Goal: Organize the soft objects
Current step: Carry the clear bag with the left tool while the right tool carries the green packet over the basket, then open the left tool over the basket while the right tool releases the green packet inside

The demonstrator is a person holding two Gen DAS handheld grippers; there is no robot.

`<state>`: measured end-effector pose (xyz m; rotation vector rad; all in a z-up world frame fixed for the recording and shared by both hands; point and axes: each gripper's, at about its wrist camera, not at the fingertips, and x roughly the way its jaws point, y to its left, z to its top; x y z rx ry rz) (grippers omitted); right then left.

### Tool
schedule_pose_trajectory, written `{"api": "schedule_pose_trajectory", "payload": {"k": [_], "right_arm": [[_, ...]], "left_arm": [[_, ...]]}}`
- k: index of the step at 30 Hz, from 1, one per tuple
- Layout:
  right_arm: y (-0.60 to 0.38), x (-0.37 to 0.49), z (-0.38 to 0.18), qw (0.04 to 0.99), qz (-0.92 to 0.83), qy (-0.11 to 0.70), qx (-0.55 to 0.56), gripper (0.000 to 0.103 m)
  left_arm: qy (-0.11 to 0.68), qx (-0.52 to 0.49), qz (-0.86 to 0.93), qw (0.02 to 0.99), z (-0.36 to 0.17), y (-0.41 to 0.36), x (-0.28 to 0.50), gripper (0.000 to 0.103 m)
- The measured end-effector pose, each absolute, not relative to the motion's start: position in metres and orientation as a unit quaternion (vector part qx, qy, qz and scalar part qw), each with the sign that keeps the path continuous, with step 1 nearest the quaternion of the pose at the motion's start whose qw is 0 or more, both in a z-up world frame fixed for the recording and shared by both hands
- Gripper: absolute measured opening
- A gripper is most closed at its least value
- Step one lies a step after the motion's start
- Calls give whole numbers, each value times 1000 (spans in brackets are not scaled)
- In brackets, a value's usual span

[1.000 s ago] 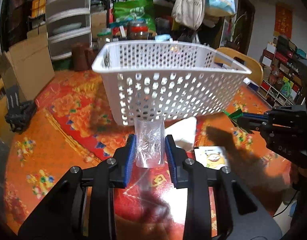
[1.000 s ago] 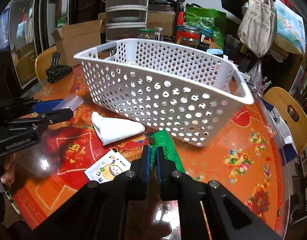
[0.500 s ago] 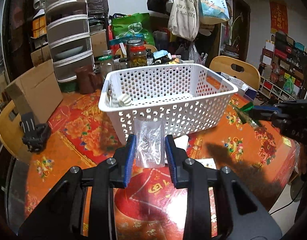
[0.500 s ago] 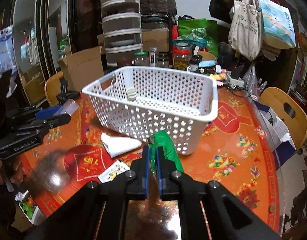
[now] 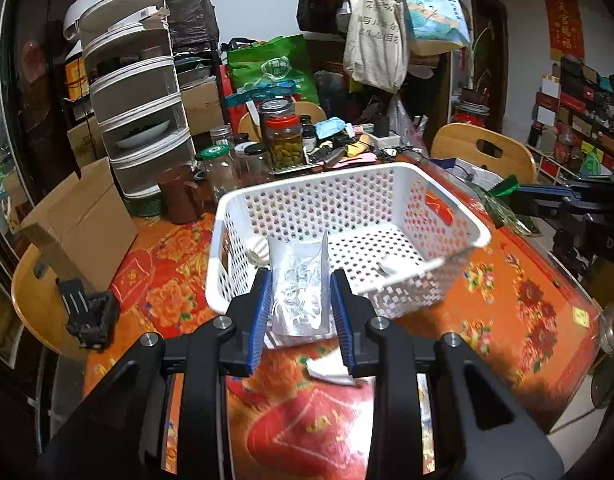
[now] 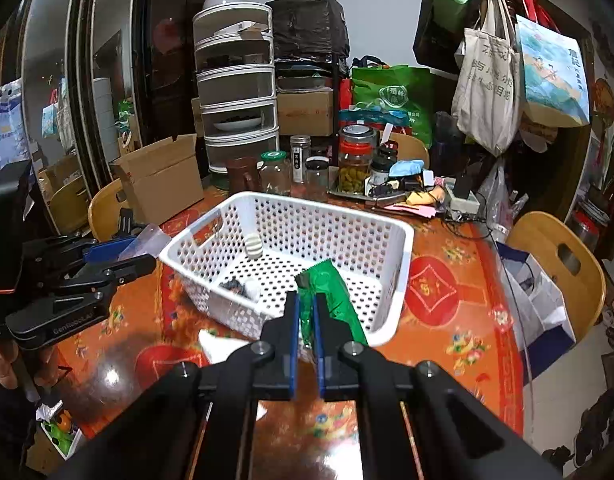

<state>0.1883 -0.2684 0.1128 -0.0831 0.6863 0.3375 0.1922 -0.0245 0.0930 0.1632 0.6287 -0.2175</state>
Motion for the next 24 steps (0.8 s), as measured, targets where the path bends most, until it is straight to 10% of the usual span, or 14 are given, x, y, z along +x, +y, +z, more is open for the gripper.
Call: {"api": "schedule_pose_trajectory", "payload": {"k": [24], "right_arm": [[-238,335,48,866,132,480,-48,5]], "left_arm": [[505,62,-92,856,39,-65,379,28]]}}
